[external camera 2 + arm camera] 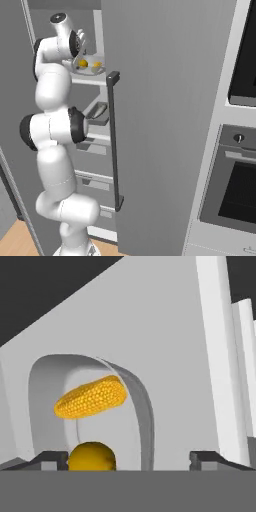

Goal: Take the meat container that has the fish and place it on the second highest rack of the freezer. Then take the vegetable container that has the lemon and corn and place it on the highest rack of the freezer.

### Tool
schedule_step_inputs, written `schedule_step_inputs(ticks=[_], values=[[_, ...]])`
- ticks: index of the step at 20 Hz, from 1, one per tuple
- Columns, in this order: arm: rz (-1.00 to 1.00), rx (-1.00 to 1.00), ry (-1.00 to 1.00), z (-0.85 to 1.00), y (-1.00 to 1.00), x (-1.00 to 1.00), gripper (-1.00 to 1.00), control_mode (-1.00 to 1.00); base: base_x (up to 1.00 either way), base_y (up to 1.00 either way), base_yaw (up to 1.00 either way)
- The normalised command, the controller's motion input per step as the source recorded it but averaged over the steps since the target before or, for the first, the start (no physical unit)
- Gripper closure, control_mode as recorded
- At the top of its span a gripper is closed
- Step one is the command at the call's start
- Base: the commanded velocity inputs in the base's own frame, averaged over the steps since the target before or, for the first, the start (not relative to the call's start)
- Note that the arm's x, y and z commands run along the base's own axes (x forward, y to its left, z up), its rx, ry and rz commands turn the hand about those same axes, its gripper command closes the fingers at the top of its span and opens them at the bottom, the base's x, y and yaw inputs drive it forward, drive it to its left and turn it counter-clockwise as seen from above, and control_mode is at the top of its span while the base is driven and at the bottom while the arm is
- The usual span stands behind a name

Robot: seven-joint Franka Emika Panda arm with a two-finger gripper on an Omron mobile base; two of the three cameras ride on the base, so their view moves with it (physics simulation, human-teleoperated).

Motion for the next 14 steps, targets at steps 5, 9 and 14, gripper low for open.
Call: schedule_step_inputs(ticks=[5, 9, 14], values=[[0.0, 0.19, -0.05, -0.02, -0.42, -1.0, -1.0, -1.0, 0.0, 0.0, 0.0], [0.07, 0.18, -0.11, -0.48, -0.21, -1.0, -1.0, -1.0, 0.0, 0.0, 0.0], [0.18, 0.12, -0.15, -0.56, 0.0, -1.0, -1.0, -1.0, 0.0, 0.0, 0.0]])
